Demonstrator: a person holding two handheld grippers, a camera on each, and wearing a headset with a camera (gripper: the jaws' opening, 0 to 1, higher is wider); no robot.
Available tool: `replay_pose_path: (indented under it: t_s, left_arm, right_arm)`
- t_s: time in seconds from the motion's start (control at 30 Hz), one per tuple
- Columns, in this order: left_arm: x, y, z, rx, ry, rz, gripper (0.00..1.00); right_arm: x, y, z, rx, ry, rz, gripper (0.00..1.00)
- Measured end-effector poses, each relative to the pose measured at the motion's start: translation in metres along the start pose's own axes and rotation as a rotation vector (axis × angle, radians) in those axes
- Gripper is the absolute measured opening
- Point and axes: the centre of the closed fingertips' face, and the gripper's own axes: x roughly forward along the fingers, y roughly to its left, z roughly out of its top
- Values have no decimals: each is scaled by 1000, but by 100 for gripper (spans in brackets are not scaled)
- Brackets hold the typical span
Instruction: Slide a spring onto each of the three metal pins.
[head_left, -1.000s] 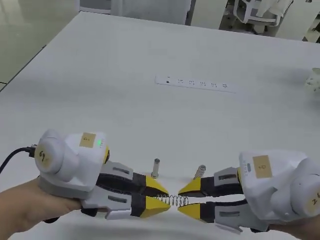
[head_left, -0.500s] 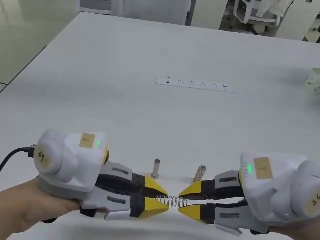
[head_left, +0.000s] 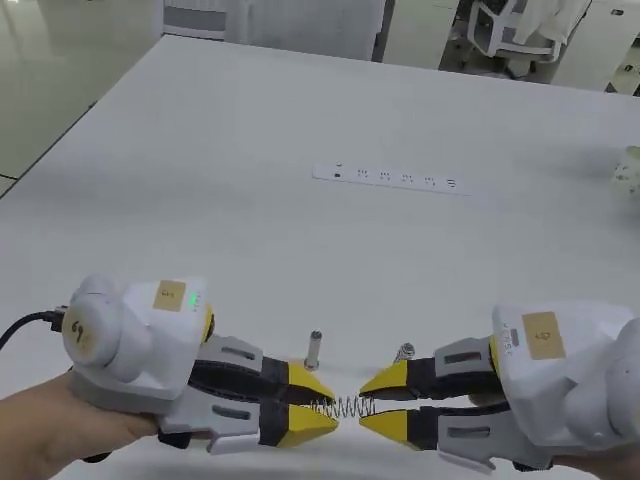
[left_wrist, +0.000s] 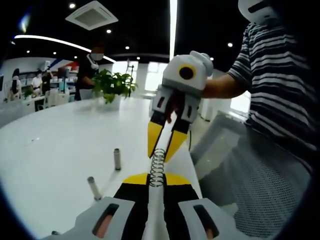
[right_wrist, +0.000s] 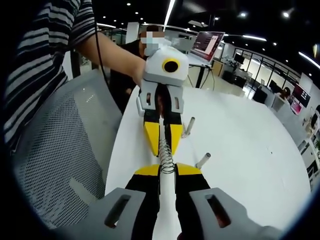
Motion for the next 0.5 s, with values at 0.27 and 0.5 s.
replay_pose_path:
  t_s: [0.27,0.5]
  left_arm:
    - [0,1,-8,16,37,9,2]
    - [0,2,-10,26,41,21,2]
  right_arm:
    - [1,1,14,-1,-32,22,7]
    - [3,1,22,-12,-44,28,7]
